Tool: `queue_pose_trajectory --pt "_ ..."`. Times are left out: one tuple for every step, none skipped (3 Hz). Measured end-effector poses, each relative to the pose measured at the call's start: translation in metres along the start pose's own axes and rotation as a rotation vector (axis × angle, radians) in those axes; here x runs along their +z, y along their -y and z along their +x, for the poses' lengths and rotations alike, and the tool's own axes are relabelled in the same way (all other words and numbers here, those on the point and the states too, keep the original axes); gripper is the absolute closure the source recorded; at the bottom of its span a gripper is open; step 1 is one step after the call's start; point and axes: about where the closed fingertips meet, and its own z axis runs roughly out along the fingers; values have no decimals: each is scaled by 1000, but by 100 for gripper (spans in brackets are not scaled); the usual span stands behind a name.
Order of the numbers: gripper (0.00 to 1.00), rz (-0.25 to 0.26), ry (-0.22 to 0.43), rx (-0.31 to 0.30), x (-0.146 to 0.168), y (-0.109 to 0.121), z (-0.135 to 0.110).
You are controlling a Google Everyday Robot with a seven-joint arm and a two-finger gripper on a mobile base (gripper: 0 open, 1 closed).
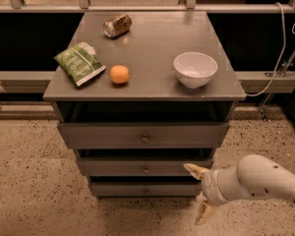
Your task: Open middle drawer
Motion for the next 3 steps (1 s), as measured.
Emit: queue_pose_trajectory --pt "0 16 -16 5 25 -4 15" --pt "0 28 -47 -3 57 0 29" --pt "0 32 -63 -7 83 15 42"
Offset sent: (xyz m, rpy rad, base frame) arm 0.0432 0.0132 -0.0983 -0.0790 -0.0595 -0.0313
